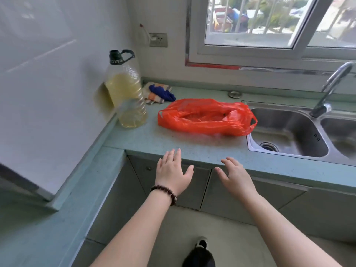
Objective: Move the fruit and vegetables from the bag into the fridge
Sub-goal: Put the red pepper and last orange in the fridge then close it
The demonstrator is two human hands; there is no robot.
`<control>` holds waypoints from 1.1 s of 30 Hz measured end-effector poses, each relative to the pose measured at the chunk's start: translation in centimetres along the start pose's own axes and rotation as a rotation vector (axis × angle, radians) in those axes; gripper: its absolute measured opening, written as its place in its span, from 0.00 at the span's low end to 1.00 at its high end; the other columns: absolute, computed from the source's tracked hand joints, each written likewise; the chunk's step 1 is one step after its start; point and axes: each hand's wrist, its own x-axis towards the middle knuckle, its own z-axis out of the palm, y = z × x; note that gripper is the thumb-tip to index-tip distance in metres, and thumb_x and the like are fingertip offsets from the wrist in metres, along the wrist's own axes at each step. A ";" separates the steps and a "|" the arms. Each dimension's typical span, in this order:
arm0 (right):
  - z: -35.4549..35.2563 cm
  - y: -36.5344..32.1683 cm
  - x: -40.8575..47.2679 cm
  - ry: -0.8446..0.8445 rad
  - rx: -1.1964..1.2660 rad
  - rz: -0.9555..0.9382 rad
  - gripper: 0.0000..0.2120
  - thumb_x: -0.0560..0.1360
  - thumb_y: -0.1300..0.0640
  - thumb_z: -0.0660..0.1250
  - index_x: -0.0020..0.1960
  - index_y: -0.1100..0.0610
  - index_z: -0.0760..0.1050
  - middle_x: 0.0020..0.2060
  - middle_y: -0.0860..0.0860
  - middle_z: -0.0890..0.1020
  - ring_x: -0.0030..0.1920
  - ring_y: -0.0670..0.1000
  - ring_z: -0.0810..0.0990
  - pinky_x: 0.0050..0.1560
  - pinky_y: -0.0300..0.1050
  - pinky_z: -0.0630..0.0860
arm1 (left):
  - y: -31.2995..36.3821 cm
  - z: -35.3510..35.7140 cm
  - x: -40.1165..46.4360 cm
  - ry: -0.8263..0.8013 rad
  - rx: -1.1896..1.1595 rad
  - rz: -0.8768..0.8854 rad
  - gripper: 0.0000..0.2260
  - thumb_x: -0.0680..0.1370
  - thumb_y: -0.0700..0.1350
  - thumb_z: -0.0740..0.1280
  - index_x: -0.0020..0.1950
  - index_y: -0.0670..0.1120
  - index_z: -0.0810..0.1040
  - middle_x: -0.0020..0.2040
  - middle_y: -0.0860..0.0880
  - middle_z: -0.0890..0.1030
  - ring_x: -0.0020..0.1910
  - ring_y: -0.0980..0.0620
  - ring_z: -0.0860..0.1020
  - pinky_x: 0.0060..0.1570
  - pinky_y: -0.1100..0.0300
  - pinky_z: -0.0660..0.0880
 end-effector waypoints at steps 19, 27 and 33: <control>-3.2 6.2 25.5 0.177 -0.108 0.092 0.26 0.75 0.63 0.60 0.73 0.55 0.62 0.74 0.58 0.59 0.75 0.57 0.54 0.74 0.51 0.54 | 6.7 5.4 27.4 -0.189 0.141 0.367 0.37 0.76 0.64 0.57 0.77 0.46 0.50 0.78 0.46 0.54 0.77 0.48 0.51 0.75 0.50 0.49; -3.7 7.3 31.2 -0.152 -0.498 -0.057 0.24 0.78 0.62 0.53 0.73 0.51 0.61 0.75 0.53 0.58 0.76 0.53 0.52 0.74 0.51 0.51 | 7.6 10.0 31.4 -0.333 0.079 0.402 0.31 0.76 0.56 0.65 0.74 0.46 0.59 0.68 0.45 0.70 0.65 0.45 0.70 0.64 0.52 0.67; -3.7 9.1 31.1 0.062 -0.518 -0.094 0.11 0.70 0.63 0.56 0.45 0.60 0.76 0.40 0.57 0.78 0.43 0.60 0.77 0.43 0.52 0.74 | 7.6 10.8 31.5 -0.182 -0.086 0.544 0.15 0.75 0.45 0.66 0.62 0.46 0.73 0.52 0.47 0.79 0.51 0.46 0.77 0.48 0.52 0.75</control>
